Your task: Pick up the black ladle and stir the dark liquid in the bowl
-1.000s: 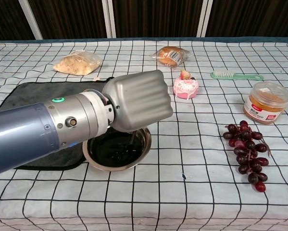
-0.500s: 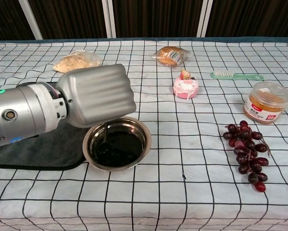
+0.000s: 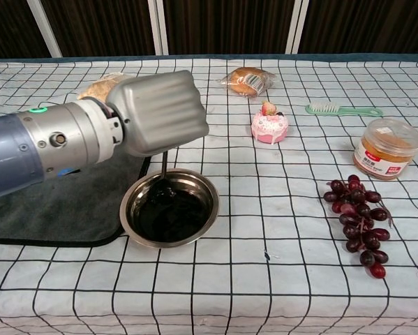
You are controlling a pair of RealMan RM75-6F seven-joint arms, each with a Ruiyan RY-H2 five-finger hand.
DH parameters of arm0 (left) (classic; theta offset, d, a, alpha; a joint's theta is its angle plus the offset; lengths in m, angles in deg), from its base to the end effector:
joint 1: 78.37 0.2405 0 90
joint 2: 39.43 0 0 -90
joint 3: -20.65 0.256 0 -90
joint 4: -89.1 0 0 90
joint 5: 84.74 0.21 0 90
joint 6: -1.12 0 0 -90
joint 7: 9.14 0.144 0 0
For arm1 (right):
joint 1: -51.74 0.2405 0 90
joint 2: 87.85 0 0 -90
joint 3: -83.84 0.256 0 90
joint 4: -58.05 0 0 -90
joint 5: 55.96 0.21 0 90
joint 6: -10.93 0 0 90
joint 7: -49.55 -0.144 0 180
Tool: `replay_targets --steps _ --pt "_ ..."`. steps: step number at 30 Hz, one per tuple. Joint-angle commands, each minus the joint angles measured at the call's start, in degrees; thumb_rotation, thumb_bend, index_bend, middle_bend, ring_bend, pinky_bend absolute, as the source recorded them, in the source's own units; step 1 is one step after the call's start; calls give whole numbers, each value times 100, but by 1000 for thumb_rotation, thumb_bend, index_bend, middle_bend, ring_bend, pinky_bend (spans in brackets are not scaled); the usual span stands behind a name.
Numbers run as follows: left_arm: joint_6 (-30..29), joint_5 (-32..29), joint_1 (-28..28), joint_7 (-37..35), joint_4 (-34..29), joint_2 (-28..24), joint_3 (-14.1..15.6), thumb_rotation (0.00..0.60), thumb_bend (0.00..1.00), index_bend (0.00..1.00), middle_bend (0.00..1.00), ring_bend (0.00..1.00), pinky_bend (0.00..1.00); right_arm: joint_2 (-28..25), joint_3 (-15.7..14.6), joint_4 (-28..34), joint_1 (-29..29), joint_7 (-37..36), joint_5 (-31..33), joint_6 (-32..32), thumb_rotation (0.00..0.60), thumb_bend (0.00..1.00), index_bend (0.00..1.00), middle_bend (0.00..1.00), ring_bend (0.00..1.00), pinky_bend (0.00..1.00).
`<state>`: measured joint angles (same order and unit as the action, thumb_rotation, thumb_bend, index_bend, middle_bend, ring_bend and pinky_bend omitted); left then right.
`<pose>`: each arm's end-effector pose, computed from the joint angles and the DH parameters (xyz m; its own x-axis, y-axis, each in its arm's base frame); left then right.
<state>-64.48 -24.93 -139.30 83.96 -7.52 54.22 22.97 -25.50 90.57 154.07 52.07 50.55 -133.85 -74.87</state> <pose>-0.0429 0.2874 -0.0571 0.8464 -0.5253 0.0879 -0.2113 -0.4827 -0.8499 -0.3268 -0.1674 0.1813 0.3698 0.0436 0.9281 -0.9148 0.1918 0.3555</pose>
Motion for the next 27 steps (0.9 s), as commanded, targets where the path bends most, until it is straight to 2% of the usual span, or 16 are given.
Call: replay_targets --steps 1,7,13,17,27 --pt "61 -70 -90 82 96 194 -96 600 481 657 936 795 746 -5 9 -7 -4 -23 13 -5 600 113 31 8 61 217" --pt "54 -51 -199 253 111 479 -160 600 481 658 936 795 745 -26 4 -2 -13 -88 -19 -18 600 113 31 8 61 217" --pt "-66 123 -221 289 -105 555 -165 600 481 658 936 795 747 -38 6 2 -22 -108 -24 -34 600 113 31 8 61 217" --pt "-157 325 -162 287 -466 421 -5 600 481 659 937 795 747 -41 -2 10 -20 -109 -39 -30 600 113 31 8 61 217" --pt "-428 598 165 269 -1265 -352 553 600 481 659 937 795 747 -19 -19 24 -8 -34 -48 -14 600 113 31 8 61 217"
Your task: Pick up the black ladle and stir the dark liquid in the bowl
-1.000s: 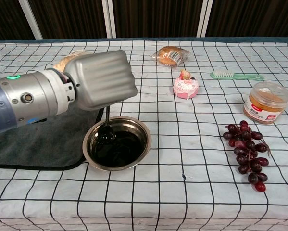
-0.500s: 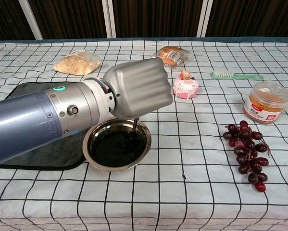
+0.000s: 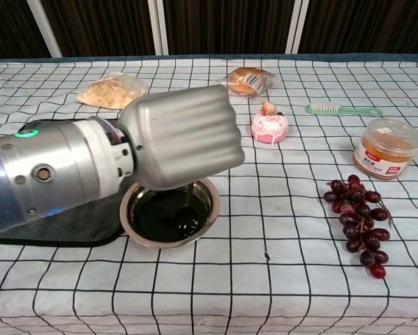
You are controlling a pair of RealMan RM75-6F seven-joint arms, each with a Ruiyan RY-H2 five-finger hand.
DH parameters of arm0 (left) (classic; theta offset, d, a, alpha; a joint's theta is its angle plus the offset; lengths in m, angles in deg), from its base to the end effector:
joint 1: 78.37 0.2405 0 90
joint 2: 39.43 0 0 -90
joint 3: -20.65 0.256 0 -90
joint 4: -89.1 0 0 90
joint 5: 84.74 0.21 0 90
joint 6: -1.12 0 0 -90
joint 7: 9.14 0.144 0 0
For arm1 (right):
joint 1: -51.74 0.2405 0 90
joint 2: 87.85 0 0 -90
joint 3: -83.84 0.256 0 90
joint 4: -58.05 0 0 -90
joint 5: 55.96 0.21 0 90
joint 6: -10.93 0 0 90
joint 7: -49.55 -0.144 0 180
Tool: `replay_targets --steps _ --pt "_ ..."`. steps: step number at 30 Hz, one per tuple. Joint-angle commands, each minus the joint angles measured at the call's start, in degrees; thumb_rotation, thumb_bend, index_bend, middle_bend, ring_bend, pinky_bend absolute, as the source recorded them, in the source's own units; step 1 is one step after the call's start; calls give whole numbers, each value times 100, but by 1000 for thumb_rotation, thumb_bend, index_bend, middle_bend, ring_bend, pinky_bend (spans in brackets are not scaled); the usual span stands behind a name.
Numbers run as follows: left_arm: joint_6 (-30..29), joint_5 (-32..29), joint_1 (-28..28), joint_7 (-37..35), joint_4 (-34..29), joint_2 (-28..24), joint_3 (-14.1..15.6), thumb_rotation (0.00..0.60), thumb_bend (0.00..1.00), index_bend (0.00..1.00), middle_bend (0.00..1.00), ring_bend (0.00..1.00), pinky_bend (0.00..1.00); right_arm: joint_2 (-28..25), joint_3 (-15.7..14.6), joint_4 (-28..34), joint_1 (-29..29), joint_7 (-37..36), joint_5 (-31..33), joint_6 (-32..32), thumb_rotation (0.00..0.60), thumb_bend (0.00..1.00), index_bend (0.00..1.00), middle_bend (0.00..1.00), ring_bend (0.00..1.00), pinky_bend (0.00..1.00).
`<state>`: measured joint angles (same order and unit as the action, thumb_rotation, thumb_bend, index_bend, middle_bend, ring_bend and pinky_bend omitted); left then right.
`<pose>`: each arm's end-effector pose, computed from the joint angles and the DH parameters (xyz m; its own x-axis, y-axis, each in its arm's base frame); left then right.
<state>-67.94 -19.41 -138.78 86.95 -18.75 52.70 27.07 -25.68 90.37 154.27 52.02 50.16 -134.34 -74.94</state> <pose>-0.0283 0.2355 -0.0459 0.7913 -0.5851 0.1773 -0.2218 -0.5450 -0.8086 -0.3255 -0.1666 0.1812 0.3642 0.0423 0.9304 -0.9181 0.1840 0.3510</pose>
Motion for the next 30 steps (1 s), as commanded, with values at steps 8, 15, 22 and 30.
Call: replay_targets --steps 8,15,22,30 --pt "-74 -125 239 -270 20 -523 126 600 481 660 937 795 747 7 -5 14 2 42 6 3 600 114 31 8 61 217" --pt "180 -272 78 -237 486 -361 -118 600 481 660 937 795 747 9 5 -8 4 29 36 15 600 113 31 8 61 217" --pt "359 -433 -116 -38 900 57 -385 600 481 660 937 795 747 -1 -1 -4 -2 -4 11 3 600 114 30 8 61 217" --pt "446 -429 -345 159 1034 544 -593 600 481 660 937 795 747 -18 9 -5 -17 -52 5 -29 600 114 31 8 61 217"
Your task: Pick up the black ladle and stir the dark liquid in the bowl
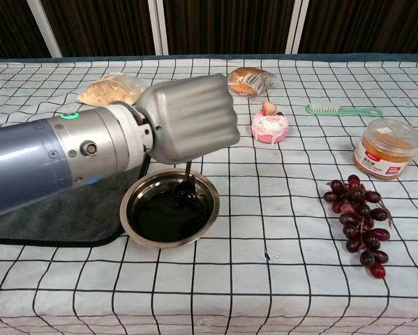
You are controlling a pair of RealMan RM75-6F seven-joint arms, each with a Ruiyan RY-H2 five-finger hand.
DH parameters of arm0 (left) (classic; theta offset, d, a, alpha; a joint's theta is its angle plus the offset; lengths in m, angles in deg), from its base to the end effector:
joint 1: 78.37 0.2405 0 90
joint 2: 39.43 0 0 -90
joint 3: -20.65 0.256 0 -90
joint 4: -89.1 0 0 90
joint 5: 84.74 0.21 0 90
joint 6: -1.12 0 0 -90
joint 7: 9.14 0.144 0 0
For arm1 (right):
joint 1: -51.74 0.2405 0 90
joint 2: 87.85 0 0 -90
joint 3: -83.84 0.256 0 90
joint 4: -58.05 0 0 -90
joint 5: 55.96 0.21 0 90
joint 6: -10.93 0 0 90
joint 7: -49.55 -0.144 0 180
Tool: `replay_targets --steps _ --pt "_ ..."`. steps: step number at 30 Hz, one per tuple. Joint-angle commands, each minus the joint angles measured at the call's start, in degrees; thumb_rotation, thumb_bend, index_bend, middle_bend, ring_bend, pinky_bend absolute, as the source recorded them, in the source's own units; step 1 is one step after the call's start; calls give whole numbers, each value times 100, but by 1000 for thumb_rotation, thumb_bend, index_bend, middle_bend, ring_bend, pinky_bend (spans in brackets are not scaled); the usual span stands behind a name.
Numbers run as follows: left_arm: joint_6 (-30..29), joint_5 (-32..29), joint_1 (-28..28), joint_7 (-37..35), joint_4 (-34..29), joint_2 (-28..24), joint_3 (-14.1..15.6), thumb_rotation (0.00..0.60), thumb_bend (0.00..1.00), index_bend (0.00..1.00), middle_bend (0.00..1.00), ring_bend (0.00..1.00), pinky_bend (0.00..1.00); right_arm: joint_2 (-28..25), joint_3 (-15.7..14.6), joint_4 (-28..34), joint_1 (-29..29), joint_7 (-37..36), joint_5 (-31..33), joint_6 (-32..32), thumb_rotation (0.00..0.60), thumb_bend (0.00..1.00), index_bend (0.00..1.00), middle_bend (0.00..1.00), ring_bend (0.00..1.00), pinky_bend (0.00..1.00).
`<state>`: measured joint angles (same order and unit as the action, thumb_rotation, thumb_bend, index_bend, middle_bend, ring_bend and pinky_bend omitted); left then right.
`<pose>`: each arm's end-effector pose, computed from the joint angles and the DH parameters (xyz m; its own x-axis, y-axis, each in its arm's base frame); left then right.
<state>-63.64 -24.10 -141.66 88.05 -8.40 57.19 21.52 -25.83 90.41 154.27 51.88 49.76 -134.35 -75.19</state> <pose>-0.0147 0.2723 -0.0695 0.7941 -0.5994 0.1009 -0.2551 -0.4793 -0.8397 -0.3258 -0.1660 0.1827 0.3610 0.0477 0.9314 -0.9194 0.1857 0.3468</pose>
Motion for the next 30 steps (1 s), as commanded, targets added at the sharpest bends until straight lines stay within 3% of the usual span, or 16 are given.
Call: replay_targets --steps 1,14,24,28,30 --pt "11 60 -70 68 -19 127 -39 600 480 660 937 795 747 -5 5 -7 -5 -22 8 -2 600 114 31 8 61 217" --pt "-302 384 126 16 -559 -152 259 600 479 660 937 795 748 -10 -8 21 -9 -31 -29 -16 600 114 31 8 61 217" --pt "-21 432 369 -1192 -6 -241 270 600 473 640 934 794 751 29 -11 5 16 72 -1 23 600 114 31 8 61 217" --pt "24 472 418 -1363 160 -214 264 600 414 552 921 784 751 26 -6 4 12 63 11 20 600 113 31 9 61 217" --pt "7 410 443 -1293 170 -208 261 600 353 444 908 771 751 27 -2 1 13 50 16 22 600 113 31 8 61 217"
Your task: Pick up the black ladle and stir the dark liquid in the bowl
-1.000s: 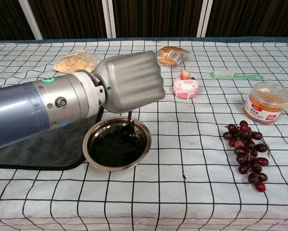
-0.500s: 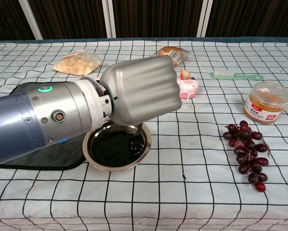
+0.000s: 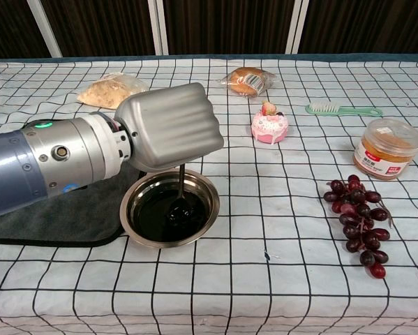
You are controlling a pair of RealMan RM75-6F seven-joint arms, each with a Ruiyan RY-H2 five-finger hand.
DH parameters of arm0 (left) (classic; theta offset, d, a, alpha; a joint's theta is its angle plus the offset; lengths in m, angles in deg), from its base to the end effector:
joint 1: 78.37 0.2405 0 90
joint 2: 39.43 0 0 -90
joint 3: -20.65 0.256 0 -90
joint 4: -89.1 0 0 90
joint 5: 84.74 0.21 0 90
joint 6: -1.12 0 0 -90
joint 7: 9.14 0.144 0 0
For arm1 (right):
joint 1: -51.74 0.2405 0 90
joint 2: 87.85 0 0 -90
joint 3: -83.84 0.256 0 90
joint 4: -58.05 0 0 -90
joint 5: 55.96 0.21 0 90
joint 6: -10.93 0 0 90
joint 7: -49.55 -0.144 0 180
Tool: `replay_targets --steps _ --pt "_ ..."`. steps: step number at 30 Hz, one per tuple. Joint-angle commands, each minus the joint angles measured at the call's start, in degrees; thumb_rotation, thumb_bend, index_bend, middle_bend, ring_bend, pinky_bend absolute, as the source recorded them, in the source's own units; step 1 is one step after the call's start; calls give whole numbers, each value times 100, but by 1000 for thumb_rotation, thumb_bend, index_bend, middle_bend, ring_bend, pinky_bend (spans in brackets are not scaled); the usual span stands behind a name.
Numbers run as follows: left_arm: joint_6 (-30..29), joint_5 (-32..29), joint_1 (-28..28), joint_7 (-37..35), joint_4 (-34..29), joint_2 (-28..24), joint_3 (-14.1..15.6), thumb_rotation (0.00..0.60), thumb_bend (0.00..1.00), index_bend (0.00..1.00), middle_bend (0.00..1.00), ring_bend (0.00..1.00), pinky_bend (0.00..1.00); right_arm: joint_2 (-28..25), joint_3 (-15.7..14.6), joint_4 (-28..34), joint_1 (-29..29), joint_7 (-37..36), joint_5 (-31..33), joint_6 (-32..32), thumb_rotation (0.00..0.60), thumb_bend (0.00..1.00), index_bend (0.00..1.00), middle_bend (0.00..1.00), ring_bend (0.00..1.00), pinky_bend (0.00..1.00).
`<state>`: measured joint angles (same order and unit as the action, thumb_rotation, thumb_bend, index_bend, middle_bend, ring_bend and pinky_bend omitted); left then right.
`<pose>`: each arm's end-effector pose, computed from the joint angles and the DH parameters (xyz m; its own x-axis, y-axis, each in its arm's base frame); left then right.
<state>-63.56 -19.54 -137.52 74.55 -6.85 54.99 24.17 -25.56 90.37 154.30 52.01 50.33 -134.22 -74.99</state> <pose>-0.0464 0.2746 -0.0629 0.8410 -0.4906 0.2281 -0.1144 -0.5733 -0.8113 -0.3255 -0.1665 0.1807 0.3645 0.0425 0.9302 -0.9177 0.1863 0.3510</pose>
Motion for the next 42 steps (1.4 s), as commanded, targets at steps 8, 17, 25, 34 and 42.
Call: replay_targets --steps 8,17,25,34,42 --pt "-111 -311 98 319 -146 -49 -58 600 138 97 888 763 752 4 -5 6 6 -13 -7 13 600 114 31 8 61 217" --pt "-881 -3 340 131 -992 -610 -344 600 130 115 679 582 666 -2 3 -3 1 -24 19 15 600 114 32 8 61 217" --pt "-2666 270 2306 -2822 -2707 -2552 68 600 129 139 143 118 209 16 10 -66 40 96 101 103 600 114 32 8 61 217" --pt "-2549 1525 3697 -7147 -1284 -3606 1001 600 129 104 37 7 65 103 -5 -155 96 284 119 167 600 114 31 8 61 217" --pt "-2734 2300 4104 -8297 -384 -3623 1017 600 129 104 38 1 47 118 4 -159 90 302 85 105 600 114 32 8 61 217"
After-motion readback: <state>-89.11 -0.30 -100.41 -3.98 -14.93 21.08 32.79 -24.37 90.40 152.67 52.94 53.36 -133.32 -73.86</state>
